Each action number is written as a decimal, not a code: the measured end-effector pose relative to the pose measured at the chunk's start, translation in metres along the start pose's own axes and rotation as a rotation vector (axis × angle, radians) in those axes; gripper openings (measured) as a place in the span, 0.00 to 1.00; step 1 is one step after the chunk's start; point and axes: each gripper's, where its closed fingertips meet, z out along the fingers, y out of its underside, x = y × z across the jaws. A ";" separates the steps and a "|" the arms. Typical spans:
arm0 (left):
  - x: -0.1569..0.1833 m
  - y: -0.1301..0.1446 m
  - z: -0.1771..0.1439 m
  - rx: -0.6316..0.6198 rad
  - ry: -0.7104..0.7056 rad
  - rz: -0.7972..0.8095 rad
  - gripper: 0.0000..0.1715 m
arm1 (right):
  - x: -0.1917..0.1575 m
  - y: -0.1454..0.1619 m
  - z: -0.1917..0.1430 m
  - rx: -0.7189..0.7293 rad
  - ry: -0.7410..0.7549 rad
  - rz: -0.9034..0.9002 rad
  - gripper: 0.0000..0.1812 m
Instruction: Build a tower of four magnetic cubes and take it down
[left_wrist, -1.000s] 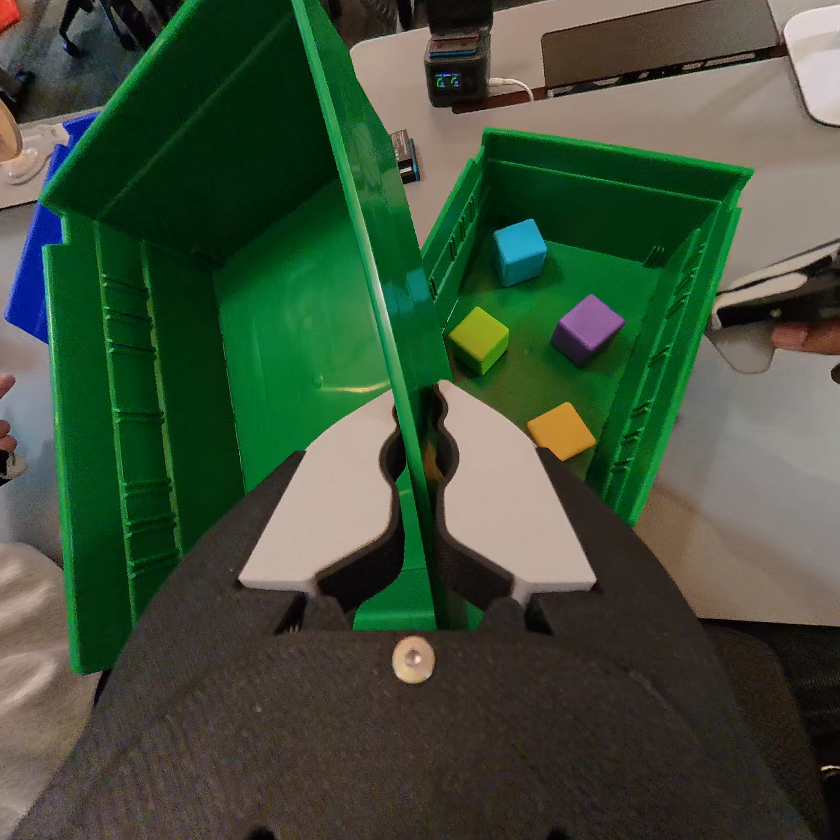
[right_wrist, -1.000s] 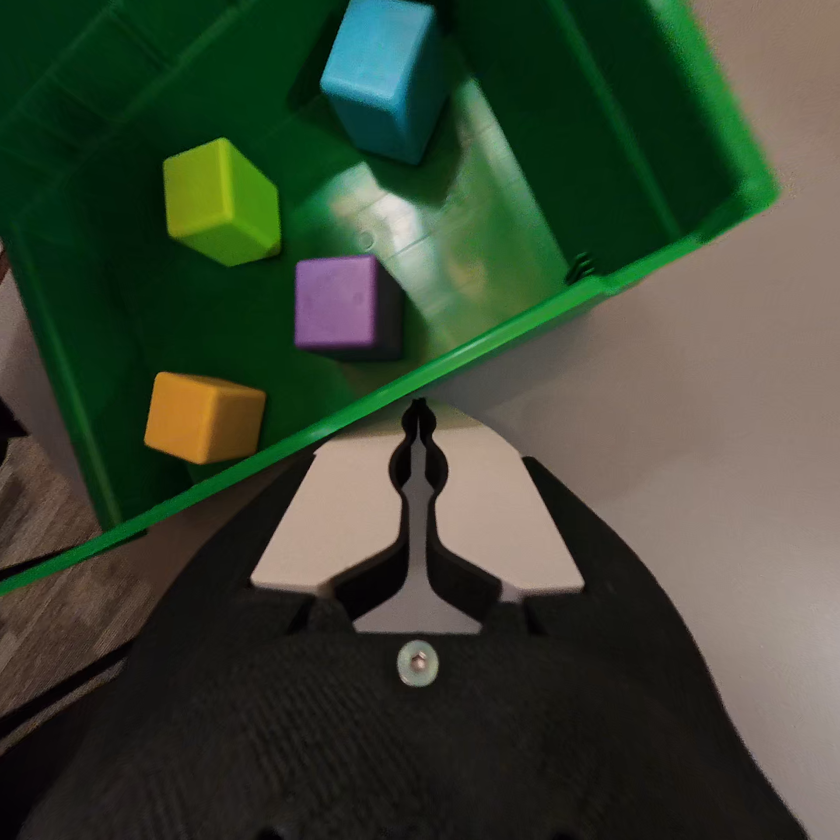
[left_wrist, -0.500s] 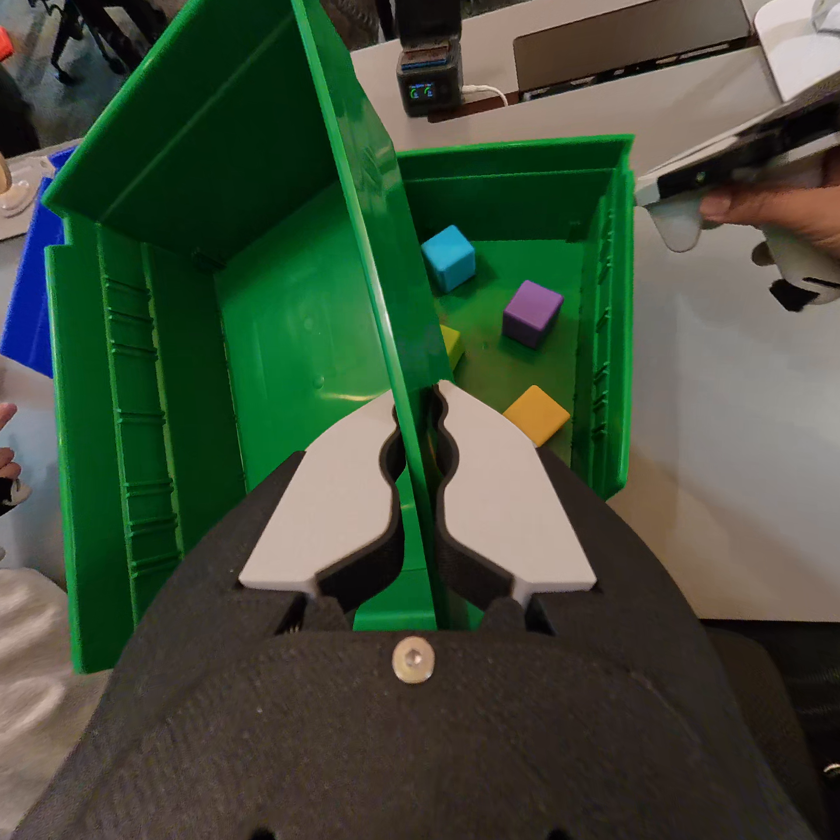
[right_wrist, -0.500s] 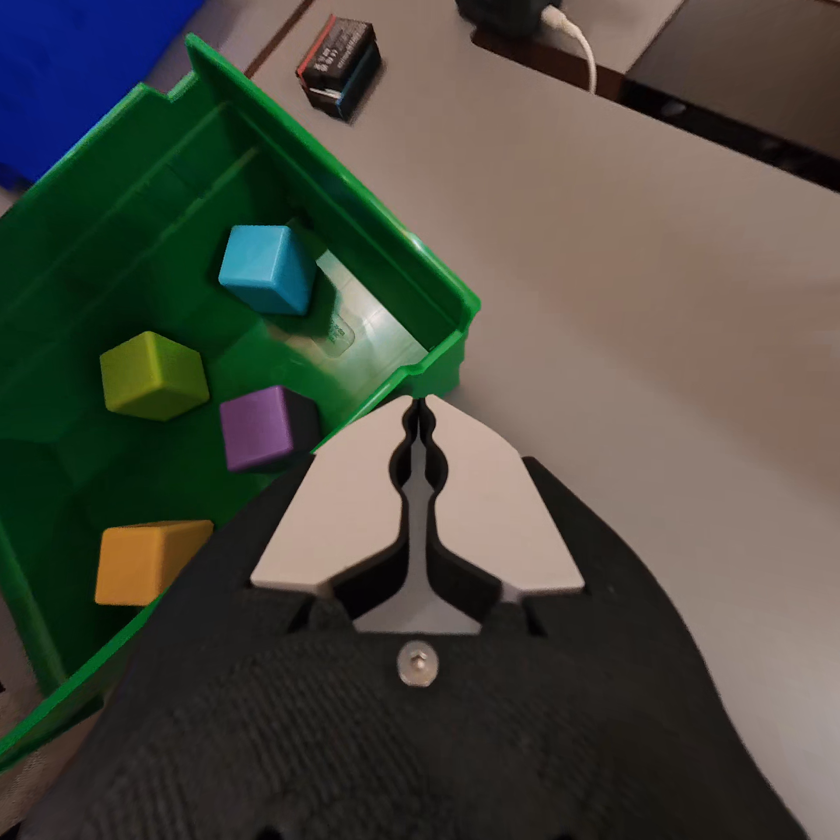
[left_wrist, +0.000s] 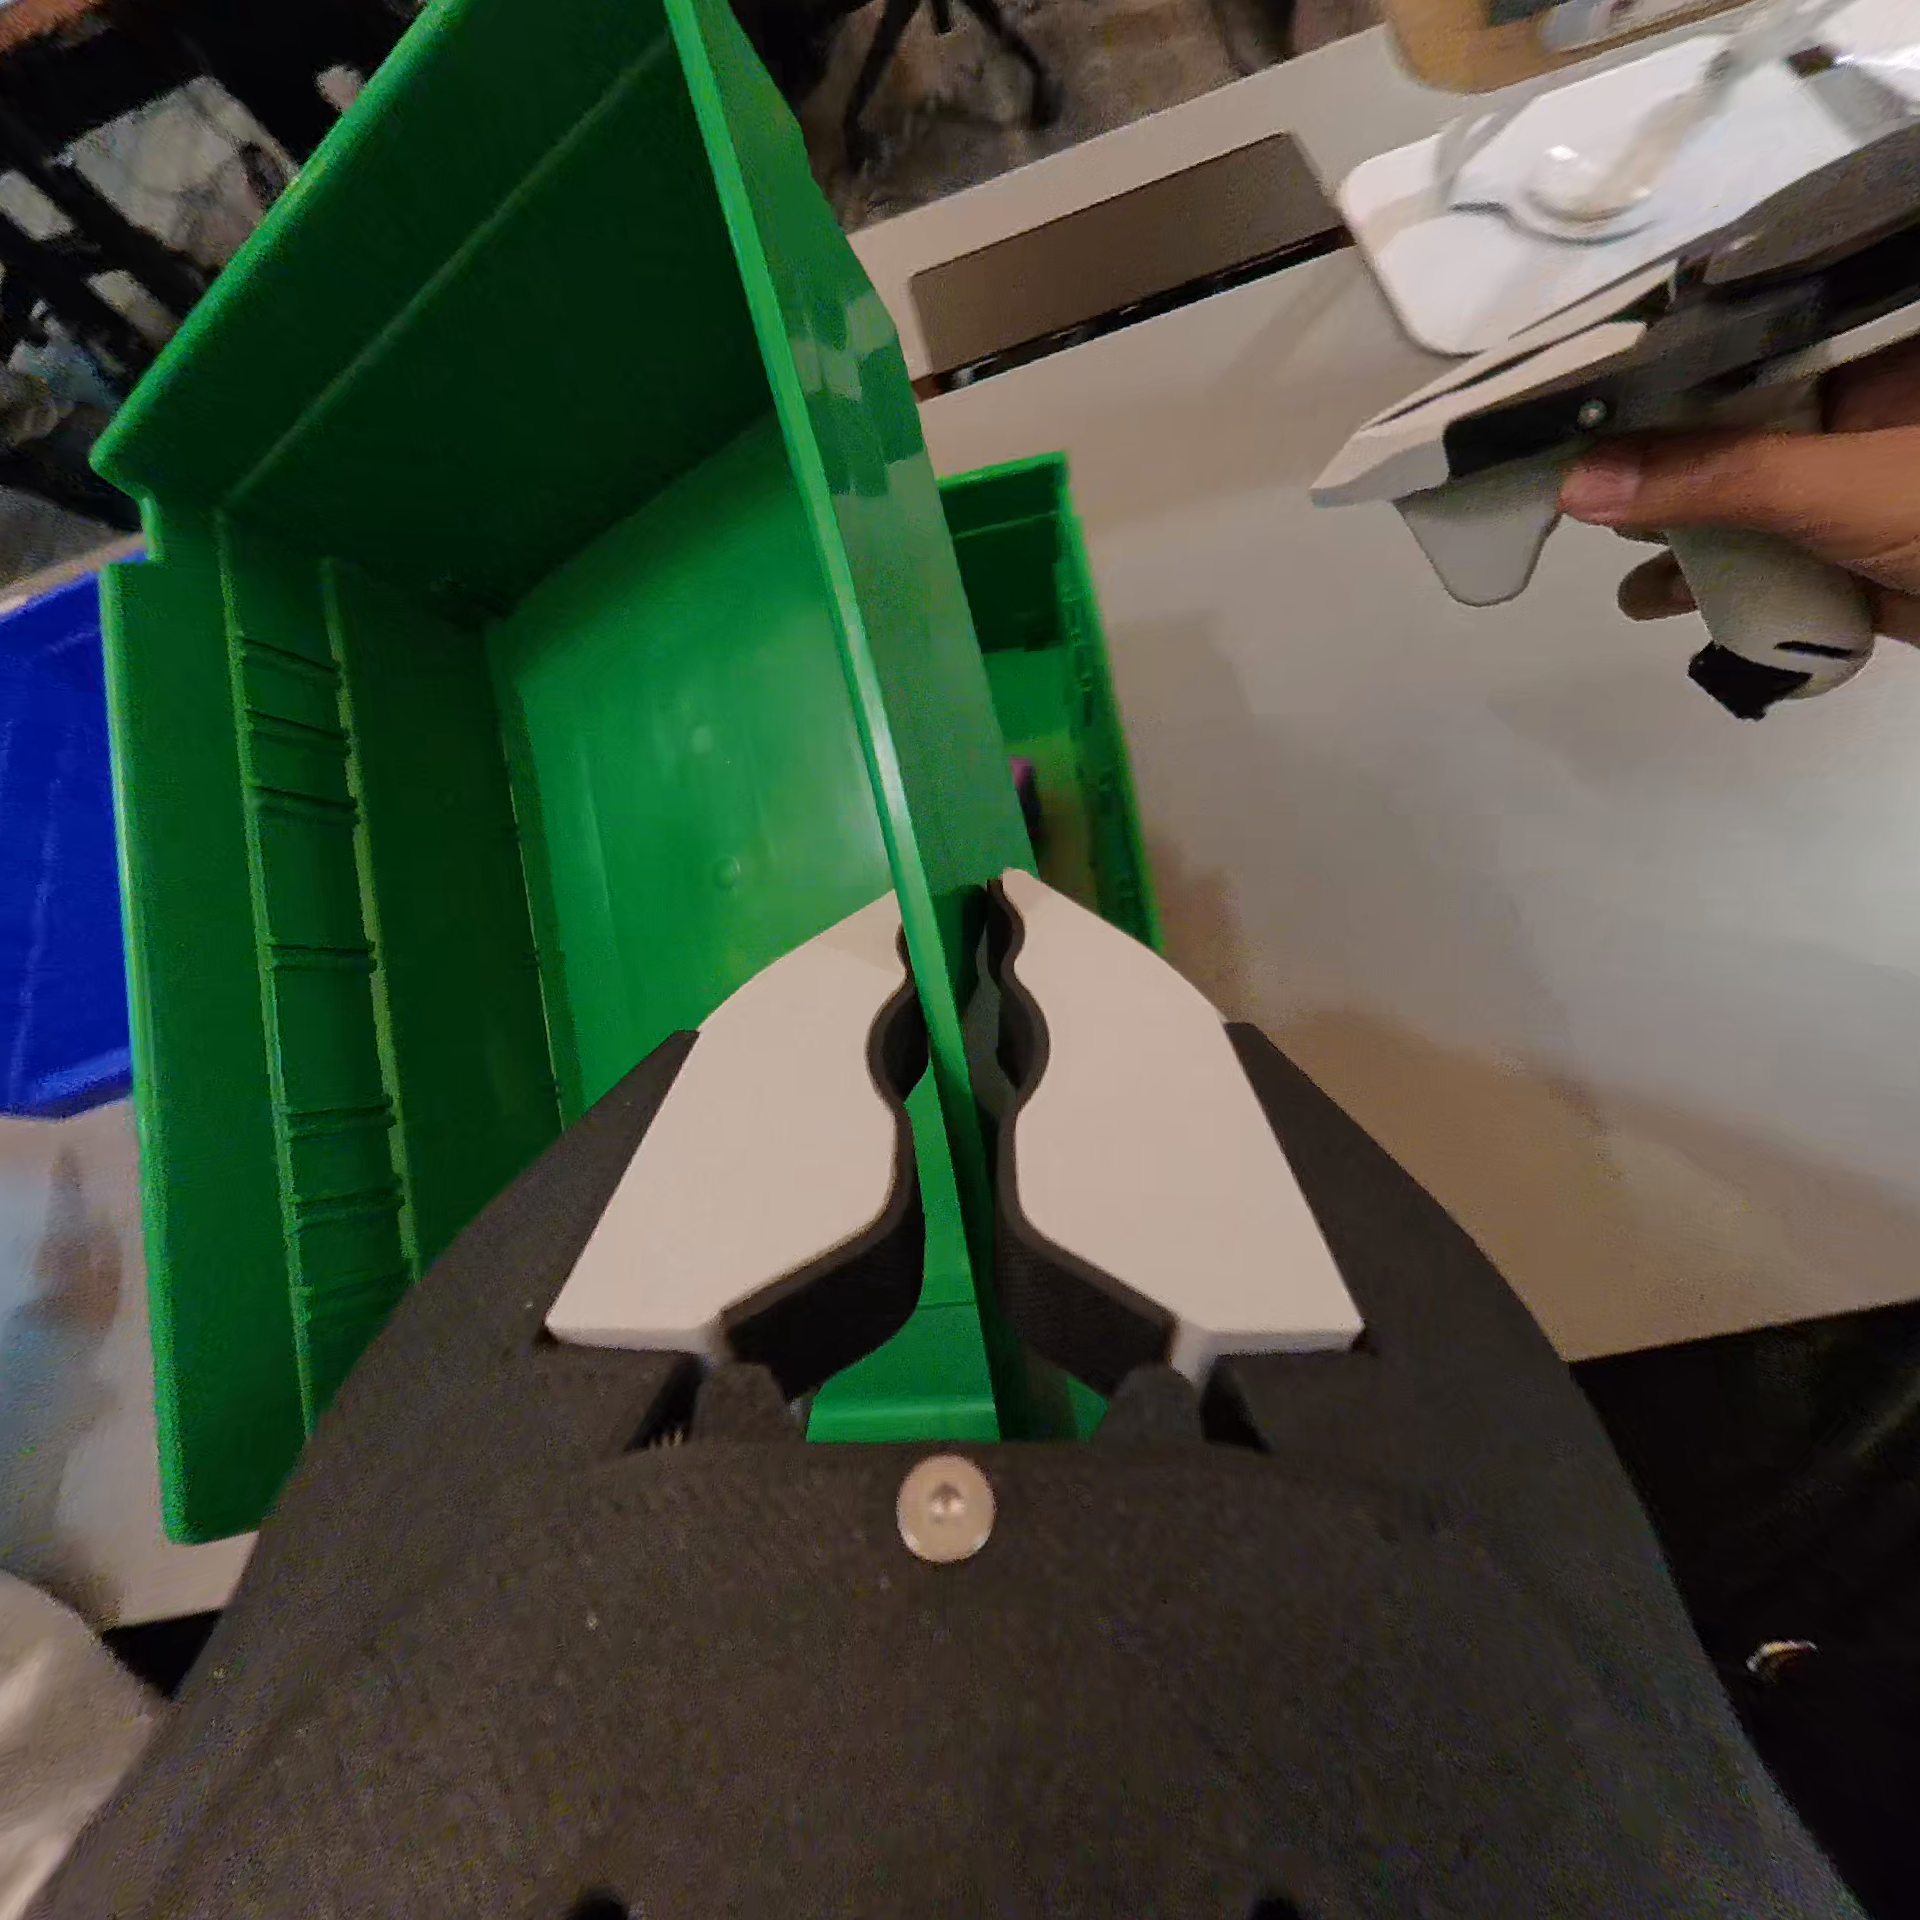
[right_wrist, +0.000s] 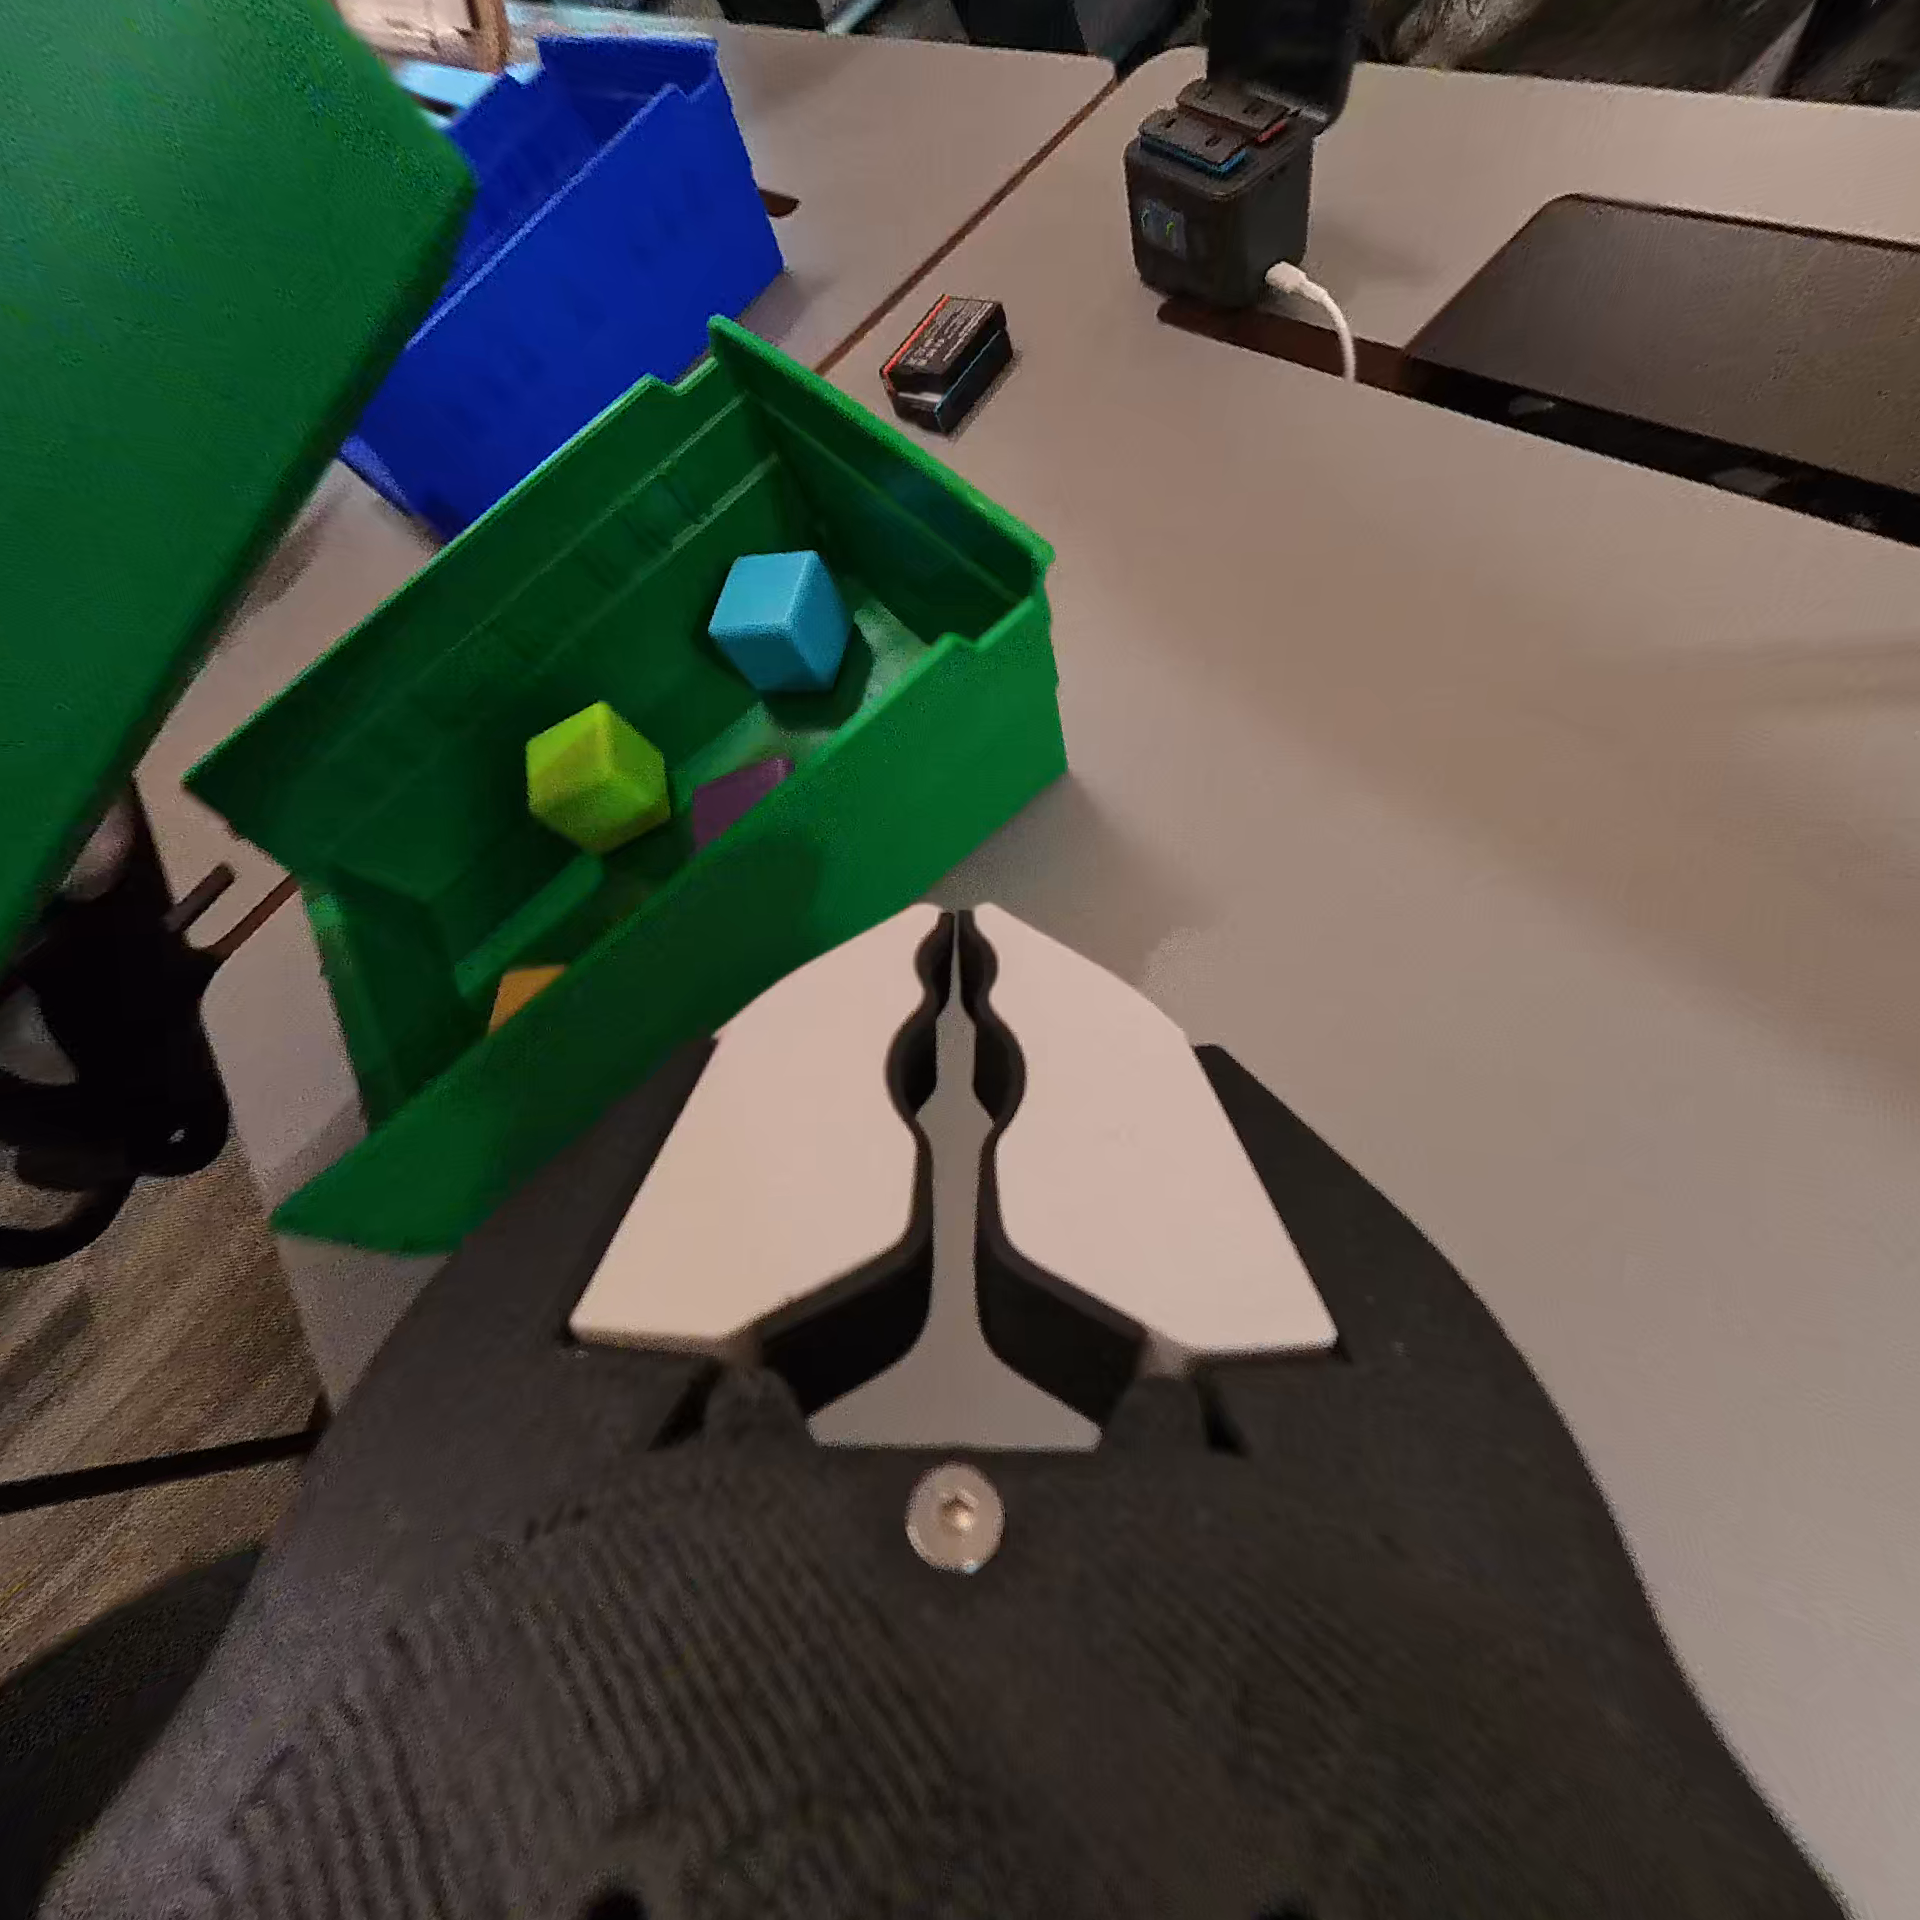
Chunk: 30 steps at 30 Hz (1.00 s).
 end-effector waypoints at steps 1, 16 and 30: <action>0.011 -0.005 -0.002 0.004 0.019 0.023 0.06 | 0.003 0.007 -0.016 0.013 -0.007 0.004 0.01; 0.289 -0.049 0.000 0.044 0.459 0.426 0.07 | 0.125 0.150 -0.261 0.132 0.221 0.062 0.01; 0.574 -0.054 0.091 -0.031 0.669 0.740 0.07 | 0.186 0.262 -0.472 0.524 0.528 0.405 0.01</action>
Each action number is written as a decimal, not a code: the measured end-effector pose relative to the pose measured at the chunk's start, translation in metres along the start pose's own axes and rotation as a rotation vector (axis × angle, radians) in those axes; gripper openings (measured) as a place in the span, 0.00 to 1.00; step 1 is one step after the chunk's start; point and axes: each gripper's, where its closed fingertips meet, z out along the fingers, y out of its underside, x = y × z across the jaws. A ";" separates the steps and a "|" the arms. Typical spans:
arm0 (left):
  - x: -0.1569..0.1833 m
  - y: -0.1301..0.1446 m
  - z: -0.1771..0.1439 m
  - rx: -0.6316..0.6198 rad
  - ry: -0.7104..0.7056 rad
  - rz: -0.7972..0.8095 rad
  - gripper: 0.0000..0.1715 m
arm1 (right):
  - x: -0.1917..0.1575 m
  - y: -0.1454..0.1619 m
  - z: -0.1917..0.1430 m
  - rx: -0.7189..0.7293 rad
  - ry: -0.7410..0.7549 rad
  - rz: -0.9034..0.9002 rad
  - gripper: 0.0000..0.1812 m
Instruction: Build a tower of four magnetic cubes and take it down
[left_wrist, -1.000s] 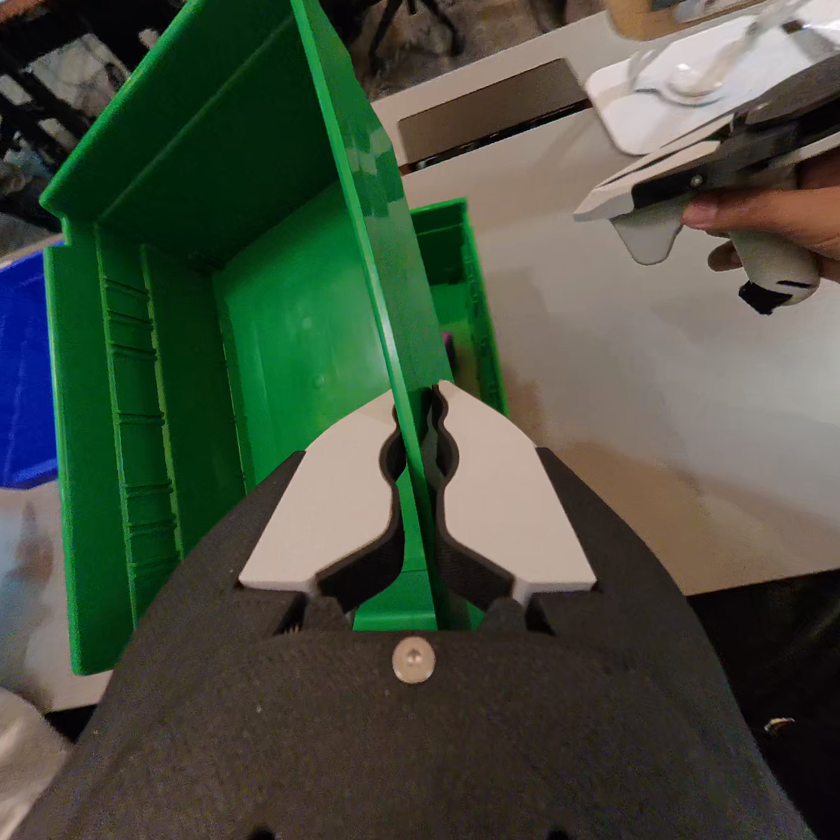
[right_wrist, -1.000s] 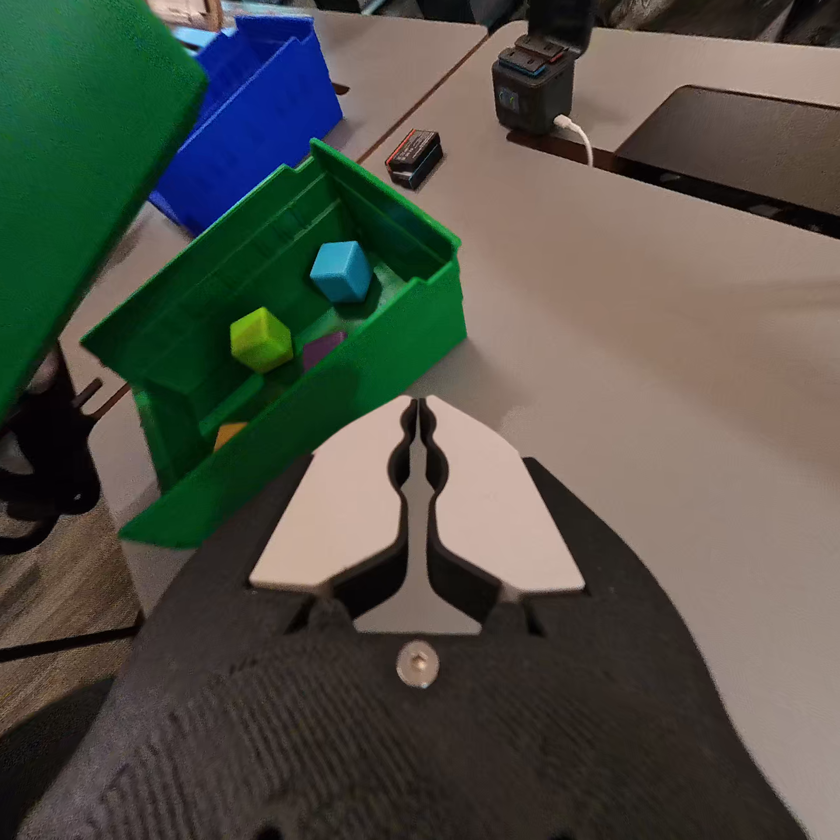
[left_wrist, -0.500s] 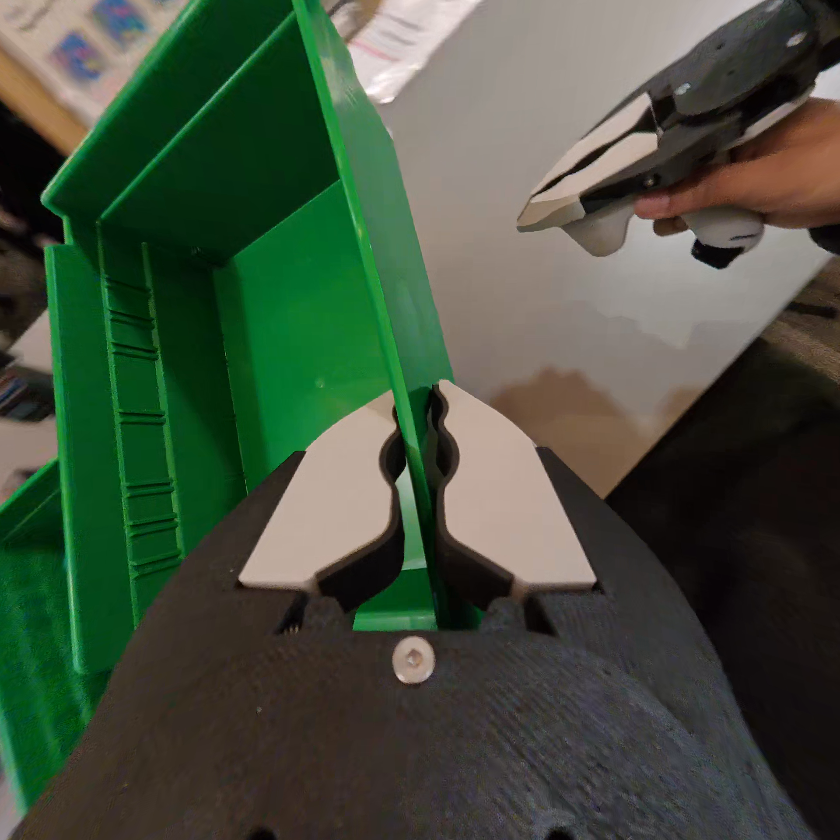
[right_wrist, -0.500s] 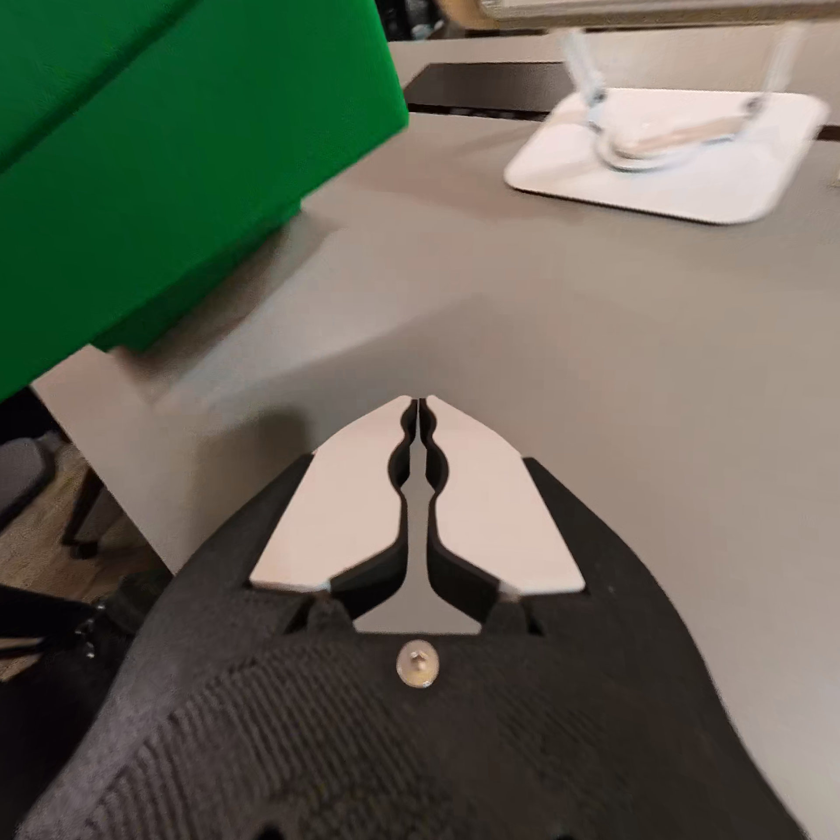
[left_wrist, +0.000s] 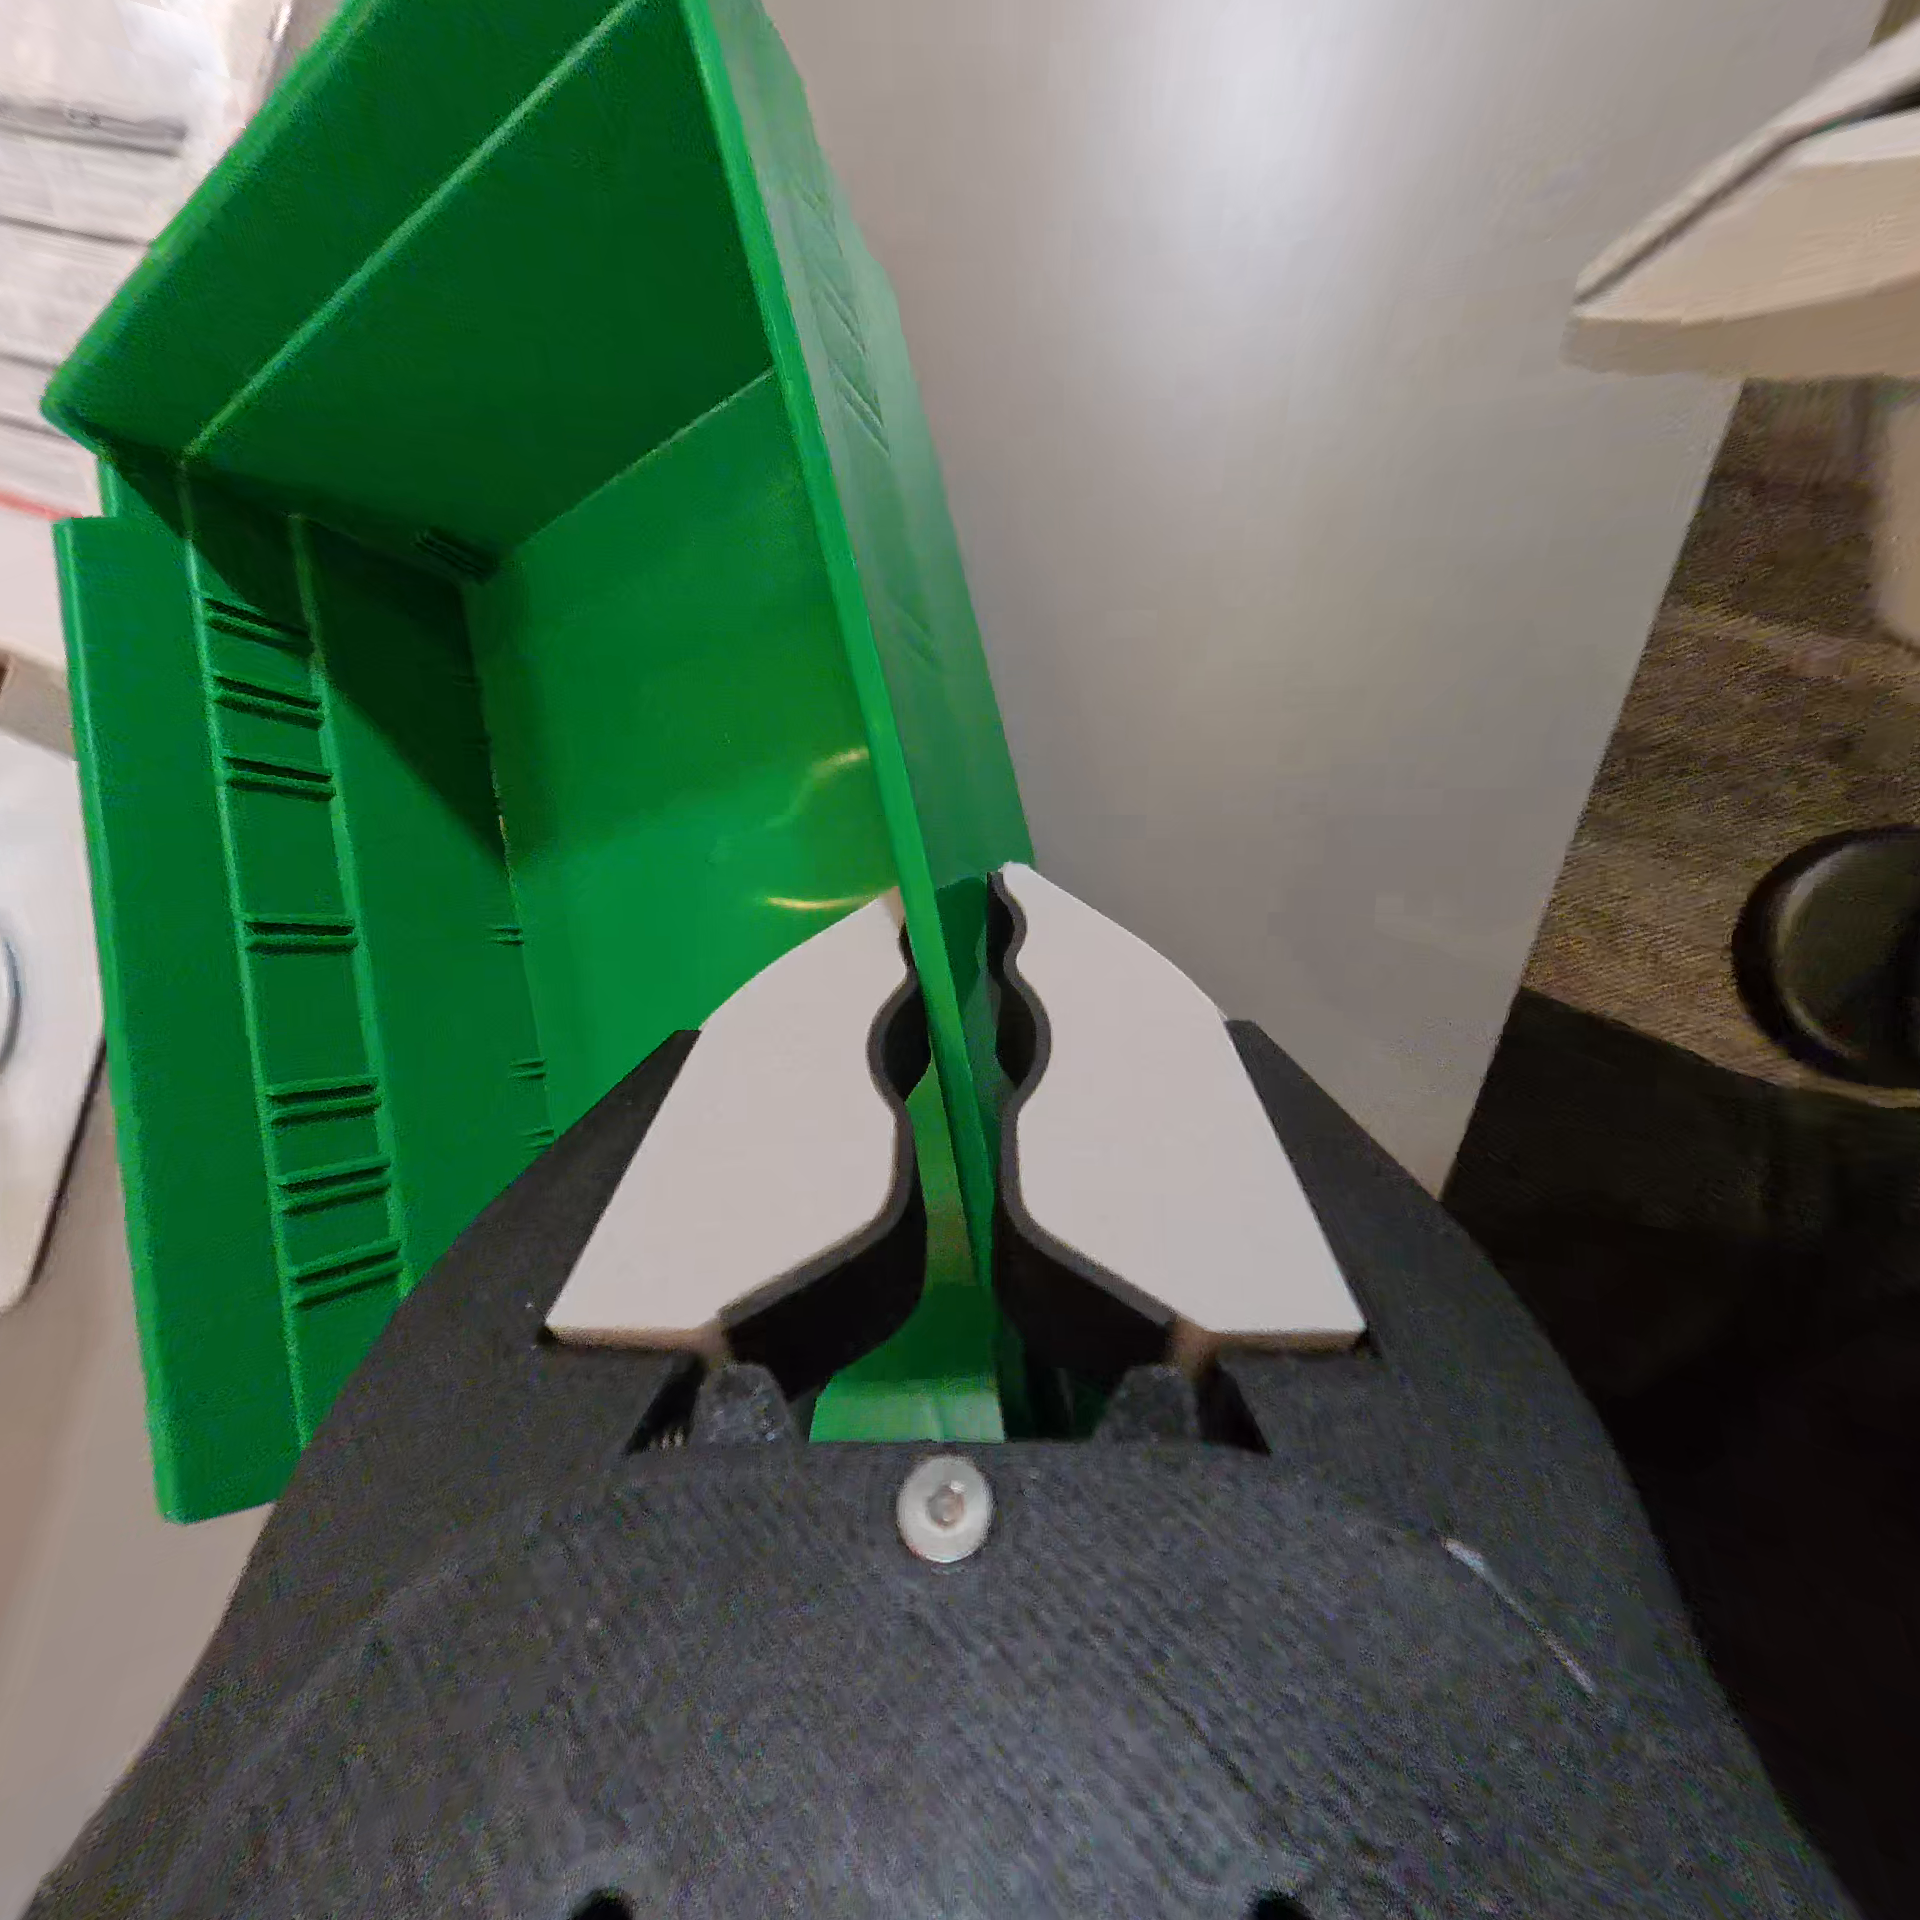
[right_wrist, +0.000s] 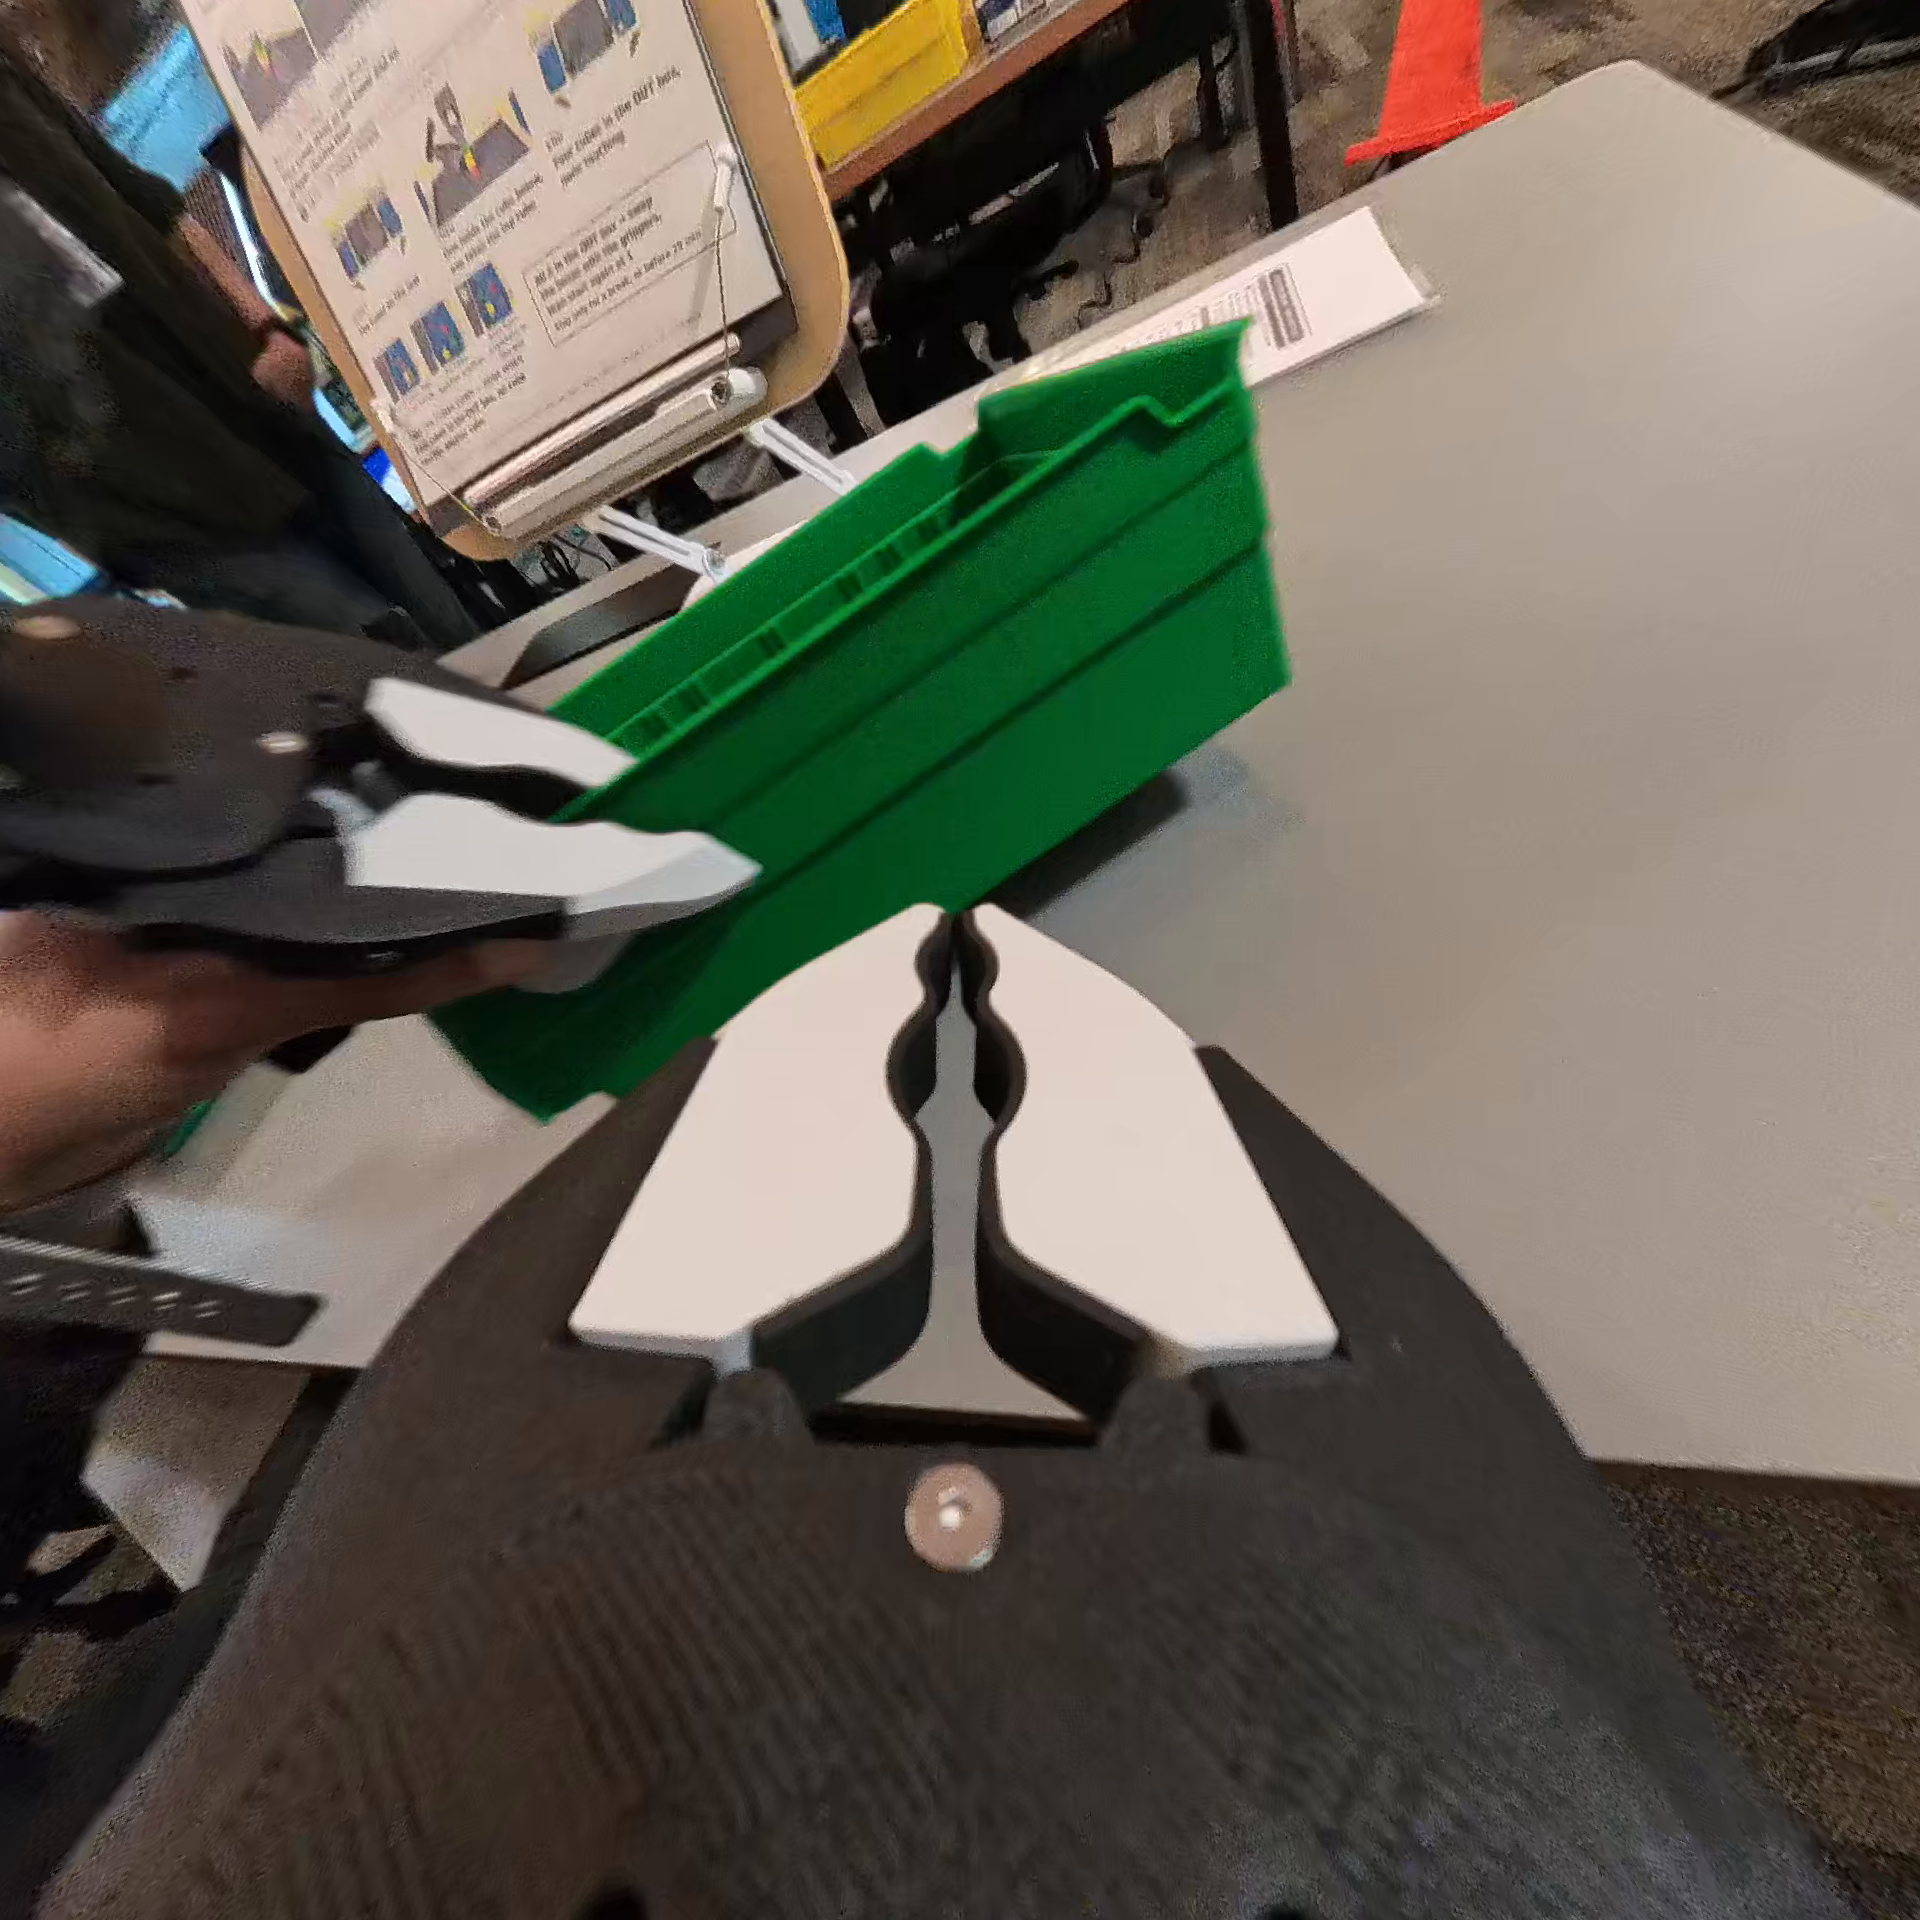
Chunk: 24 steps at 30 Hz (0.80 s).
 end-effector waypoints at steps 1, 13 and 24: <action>0.005 -0.008 0.012 -0.015 0.003 0.017 0.06 | 0.002 0.001 -0.004 0.003 -0.003 0.011 0.01; 0.028 -0.063 0.069 0.103 -0.093 0.085 0.13 | 0.014 0.001 -0.014 0.024 0.067 -0.046 0.14; -0.016 0.011 -0.055 0.327 0.024 -0.216 0.36 | -0.043 0.011 0.007 -0.025 0.032 -0.221 0.36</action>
